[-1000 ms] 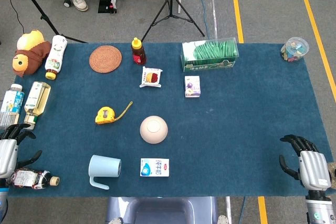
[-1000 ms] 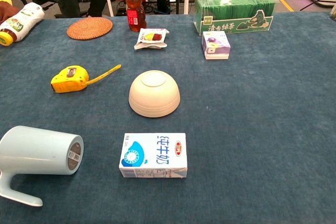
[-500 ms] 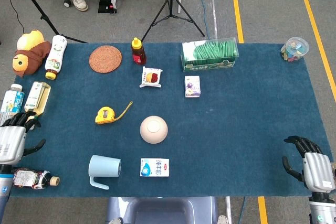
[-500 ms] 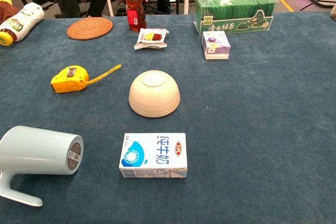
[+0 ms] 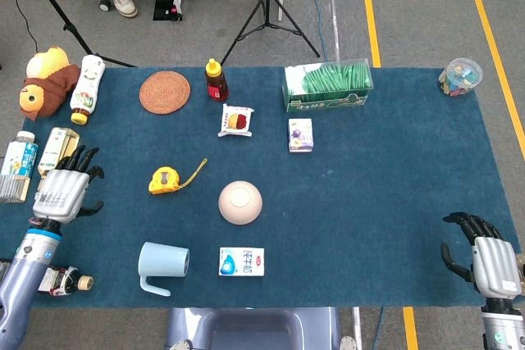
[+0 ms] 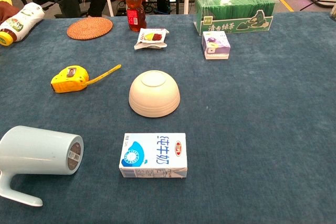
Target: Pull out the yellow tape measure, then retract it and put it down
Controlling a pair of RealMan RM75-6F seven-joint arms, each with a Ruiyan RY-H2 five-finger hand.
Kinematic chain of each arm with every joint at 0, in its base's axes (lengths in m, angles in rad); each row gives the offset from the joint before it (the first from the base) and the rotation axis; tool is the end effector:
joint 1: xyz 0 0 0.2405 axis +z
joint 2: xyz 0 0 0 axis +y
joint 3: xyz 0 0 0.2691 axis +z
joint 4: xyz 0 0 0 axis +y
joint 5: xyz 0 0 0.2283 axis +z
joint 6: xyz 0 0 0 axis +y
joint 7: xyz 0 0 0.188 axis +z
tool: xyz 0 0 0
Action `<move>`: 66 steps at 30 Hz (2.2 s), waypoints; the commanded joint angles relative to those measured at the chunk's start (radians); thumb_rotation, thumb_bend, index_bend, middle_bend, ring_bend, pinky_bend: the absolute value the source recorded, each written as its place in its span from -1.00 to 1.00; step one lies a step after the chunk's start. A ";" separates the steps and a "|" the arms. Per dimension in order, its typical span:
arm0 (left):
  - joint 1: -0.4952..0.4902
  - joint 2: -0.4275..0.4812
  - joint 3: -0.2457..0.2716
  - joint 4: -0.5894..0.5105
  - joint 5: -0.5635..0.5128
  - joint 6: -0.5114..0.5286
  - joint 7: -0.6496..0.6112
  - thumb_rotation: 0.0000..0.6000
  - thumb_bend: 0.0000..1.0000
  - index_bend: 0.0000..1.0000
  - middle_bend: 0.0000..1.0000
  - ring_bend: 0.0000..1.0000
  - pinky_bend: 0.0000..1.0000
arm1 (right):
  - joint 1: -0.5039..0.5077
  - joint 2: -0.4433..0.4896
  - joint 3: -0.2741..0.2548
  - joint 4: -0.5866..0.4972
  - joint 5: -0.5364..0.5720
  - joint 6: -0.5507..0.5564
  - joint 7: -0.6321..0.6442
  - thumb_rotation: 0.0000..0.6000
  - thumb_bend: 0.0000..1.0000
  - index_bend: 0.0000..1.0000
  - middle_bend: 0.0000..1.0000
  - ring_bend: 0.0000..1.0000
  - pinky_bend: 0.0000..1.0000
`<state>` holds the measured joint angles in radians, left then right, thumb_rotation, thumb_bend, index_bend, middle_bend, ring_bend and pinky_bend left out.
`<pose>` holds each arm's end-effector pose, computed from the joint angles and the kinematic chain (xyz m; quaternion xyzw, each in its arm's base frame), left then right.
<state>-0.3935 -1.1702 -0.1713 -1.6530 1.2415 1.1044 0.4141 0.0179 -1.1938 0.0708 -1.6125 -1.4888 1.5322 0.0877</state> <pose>-0.2748 0.3420 0.0945 -0.7000 -0.3299 -0.2824 0.5670 -0.3335 -0.2095 0.1351 0.5308 -0.4361 0.4349 0.5822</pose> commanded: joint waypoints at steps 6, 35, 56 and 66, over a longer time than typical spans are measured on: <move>-0.117 -0.116 -0.015 0.104 -0.115 -0.127 0.058 0.83 -0.69 -0.68 -1.00 -1.00 -0.71 | -0.004 0.000 0.002 0.011 0.012 -0.003 0.010 0.95 -0.13 -0.38 -0.42 -0.53 -0.52; -0.266 -0.319 0.011 0.303 -0.249 -0.208 0.078 0.81 -0.65 -0.49 -1.00 -1.00 -0.71 | -0.011 -0.004 0.006 0.041 0.040 -0.020 0.033 0.95 -0.13 -0.38 -0.42 -0.53 -0.52; -0.304 -0.377 0.023 0.413 -0.258 -0.254 0.007 0.81 -0.61 -0.38 -1.00 -1.00 -0.71 | -0.015 0.003 0.014 0.018 0.061 -0.024 0.005 0.96 -0.13 -0.38 -0.42 -0.53 -0.52; -0.291 -0.373 0.029 0.416 -0.241 -0.230 -0.025 0.84 -0.51 -0.15 -1.00 -1.00 -0.68 | -0.018 0.007 0.016 0.009 0.057 -0.017 -0.001 0.95 -0.14 -0.38 -0.42 -0.53 -0.52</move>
<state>-0.6854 -1.5445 -0.1422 -1.2351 0.9996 0.8734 0.3910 0.0000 -1.1870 0.0865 -1.6039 -1.4321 1.5153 0.0865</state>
